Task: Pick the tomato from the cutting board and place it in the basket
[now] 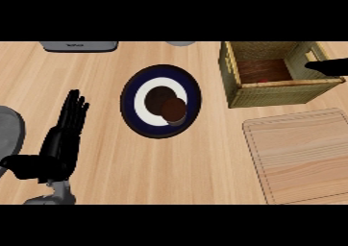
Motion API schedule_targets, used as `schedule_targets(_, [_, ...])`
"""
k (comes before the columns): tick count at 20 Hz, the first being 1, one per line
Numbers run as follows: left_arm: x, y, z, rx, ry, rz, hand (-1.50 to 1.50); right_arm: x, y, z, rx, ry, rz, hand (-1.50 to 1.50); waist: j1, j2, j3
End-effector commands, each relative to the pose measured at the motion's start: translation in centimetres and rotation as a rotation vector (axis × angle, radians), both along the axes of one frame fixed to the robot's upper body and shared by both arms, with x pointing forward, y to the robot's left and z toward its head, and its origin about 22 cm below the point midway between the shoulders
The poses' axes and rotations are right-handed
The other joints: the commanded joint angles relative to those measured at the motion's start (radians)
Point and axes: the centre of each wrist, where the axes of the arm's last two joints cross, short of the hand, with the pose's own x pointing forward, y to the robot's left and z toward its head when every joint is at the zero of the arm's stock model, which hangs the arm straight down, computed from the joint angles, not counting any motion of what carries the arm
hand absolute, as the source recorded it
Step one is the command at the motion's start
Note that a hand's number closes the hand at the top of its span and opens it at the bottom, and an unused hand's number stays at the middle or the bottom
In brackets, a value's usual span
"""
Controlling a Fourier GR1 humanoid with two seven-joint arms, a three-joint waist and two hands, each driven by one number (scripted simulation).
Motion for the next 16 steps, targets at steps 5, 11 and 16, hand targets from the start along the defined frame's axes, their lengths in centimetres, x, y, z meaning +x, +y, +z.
schedule_targets(5, [-1.4, -0.5, -1.5, -0.009, 0.012, -0.017, 0.0, -2.9, -6.0, 4.5, 0.167, -0.112, -0.138, -1.5, -0.002, -0.001, 0.0])
schedule_targets(11, [1.1, -0.2, -1.0, -0.012, -0.01, -0.007, 0.0, -6.6, -10.5, 4.3, 0.179, -0.111, -0.081, -1.5, -0.006, 0.001, 0.0])
schedule_targets(16, [-0.9, 0.9, -0.6, 0.007, -0.003, 0.012, 0.0, -9.2, -14.4, 5.5, 0.254, -0.139, 0.011, -1.5, -0.001, 0.0, 0.001])
